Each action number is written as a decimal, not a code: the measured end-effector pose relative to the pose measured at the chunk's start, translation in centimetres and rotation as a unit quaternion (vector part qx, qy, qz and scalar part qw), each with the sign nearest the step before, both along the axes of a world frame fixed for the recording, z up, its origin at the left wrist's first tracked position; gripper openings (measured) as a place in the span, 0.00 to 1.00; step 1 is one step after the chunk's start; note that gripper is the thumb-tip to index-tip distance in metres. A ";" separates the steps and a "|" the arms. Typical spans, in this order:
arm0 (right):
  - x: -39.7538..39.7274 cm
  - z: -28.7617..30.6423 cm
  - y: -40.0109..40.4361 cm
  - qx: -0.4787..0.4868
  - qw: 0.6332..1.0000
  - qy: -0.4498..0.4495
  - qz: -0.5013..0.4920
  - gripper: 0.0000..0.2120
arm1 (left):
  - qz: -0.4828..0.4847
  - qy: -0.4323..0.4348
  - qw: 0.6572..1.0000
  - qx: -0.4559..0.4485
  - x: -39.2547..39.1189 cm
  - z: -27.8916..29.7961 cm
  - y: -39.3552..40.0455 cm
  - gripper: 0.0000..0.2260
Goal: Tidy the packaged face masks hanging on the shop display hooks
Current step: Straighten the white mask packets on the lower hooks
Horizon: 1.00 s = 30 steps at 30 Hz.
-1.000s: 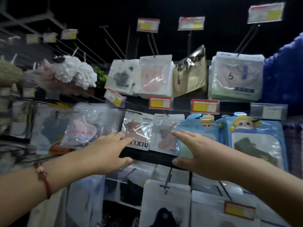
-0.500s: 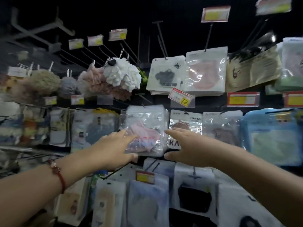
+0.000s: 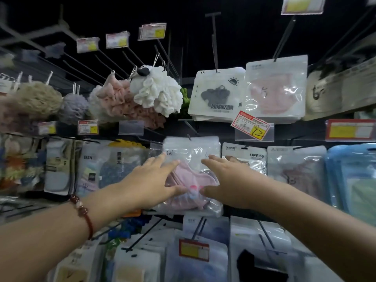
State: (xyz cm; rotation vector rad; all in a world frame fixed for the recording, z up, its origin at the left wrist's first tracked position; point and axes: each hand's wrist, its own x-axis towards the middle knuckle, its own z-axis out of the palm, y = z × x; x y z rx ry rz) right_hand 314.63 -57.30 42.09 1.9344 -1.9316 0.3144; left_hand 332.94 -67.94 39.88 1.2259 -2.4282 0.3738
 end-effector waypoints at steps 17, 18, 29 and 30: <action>3.1 -0.3 -5.0 -0.055 0.990 -0.090 -0.088 0.35 | -0.136 0.089 0.985 0.057 1.5 -0.3 -8.3 0.48; 3.2 -0.6 -5.2 -0.055 0.989 -0.097 -0.094 0.35 | -0.149 0.100 0.982 0.066 1.3 -0.7 -8.7 0.49; 2.7 -2.2 -7.2 -0.087 0.980 -0.133 -0.123 0.38 | -0.215 0.147 0.961 0.097 -0.4 -1.0 -12.2 0.54; 2.5 -2.1 -7.7 -0.091 0.979 -0.135 -0.124 0.37 | -0.219 0.149 0.959 0.105 -0.5 -1.0 -12.4 0.53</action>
